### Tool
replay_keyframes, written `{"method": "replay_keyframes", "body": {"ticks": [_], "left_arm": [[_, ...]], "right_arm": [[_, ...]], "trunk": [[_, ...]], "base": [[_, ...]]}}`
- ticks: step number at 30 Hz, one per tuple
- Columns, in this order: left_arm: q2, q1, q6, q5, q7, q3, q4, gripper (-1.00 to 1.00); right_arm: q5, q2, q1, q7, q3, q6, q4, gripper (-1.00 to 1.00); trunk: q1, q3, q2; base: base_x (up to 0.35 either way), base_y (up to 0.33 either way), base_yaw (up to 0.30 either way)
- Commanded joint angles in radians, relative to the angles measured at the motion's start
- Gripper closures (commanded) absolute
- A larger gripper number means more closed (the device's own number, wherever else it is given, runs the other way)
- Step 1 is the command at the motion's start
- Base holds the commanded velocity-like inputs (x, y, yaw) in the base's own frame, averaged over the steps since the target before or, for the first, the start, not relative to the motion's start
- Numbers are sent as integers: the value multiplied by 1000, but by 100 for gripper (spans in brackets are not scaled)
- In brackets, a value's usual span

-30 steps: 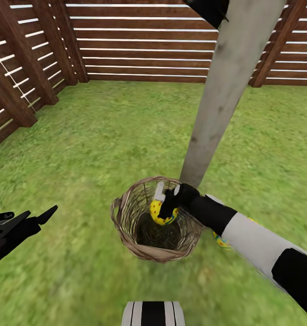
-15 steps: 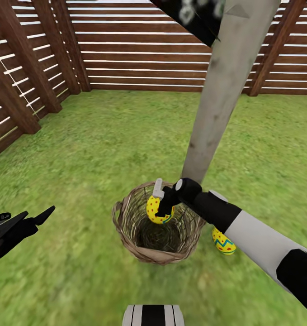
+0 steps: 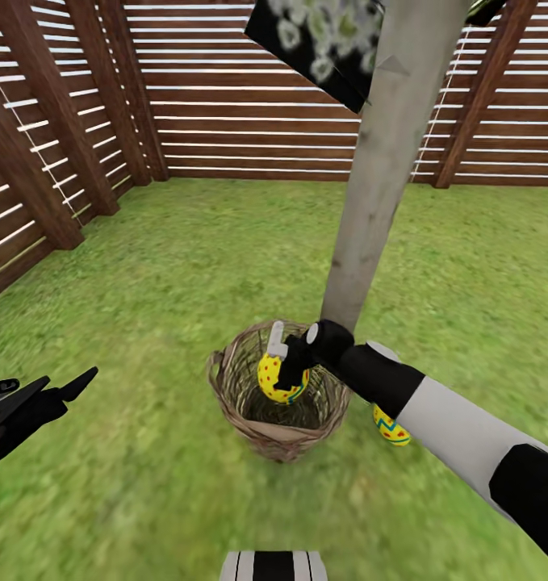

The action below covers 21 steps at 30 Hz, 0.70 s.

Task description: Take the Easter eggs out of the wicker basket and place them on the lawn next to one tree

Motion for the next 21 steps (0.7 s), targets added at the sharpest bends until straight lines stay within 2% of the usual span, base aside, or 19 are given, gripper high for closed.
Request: {"method": "replay_keyframes", "body": {"ticks": [1,4,5,6,7,10,11,13,15,16,19,20,21], "left_arm": [[0,0,11,0,-3,0,0,-100],[-1,0,11,0,-2,0,0,-100],[-1,0,11,0,-2,0,0,-100],[-1,0,11,0,-2,0,0,-100],[-1,0,11,0,-2,0,0,-100],[-1,0,10,0,-2,0,0,-100],[-1,0,10,0,-2,0,0,-100],[0,0,10,2,-1,0,1,-100],[-1,0,10,2,-1,0,1,-100],[-1,0,10,2,0,0,1,-100],[-1,0,10,1,1,0,3,-100],[-7,0,5,2,-5,-6,-3,-100],[-12,0,-1,7,-11,-12,-8,-100]], "right_arm": [[10,0,-1,8,-11,1,-2,100],[4,-1,-1,11,-51,2,-4,100],[5,0,-1,12,-132,2,-5,100],[6,0,-1,13,-172,2,-9,100],[6,-1,-1,13,-179,2,-21,100],[0,-7,2,16,-196,8,-136,100],[-2,-8,13,16,-248,43,-189,100],[-4,-7,34,17,-390,102,-239,100],[-43,-9,53,42,-461,115,-250,100],[-76,-12,57,68,-499,118,-251,100],[-219,-37,99,189,-713,210,-254,100],[-223,-42,104,194,-649,213,-261,100],[-218,-47,110,200,-651,217,-256,100]], "trunk": [[-1,3,0],[-2,15,1],[-2,19,1],[-3,23,1],[-3,26,1],[-5,38,2],[-5,42,2],[-6,50,3],[-7,57,3],[-7,61,3],[-9,73,4],[-9,73,4],[-9,73,4]], "base": [[-13,0,0],[-5,0,0],[0,0,0],[0,0,0],[0,0,0],[0,0,0],[0,0,0],[0,0,0],[0,0,0],[0,0,0],[0,0,0],[0,0,0],[0,0,0]]}}
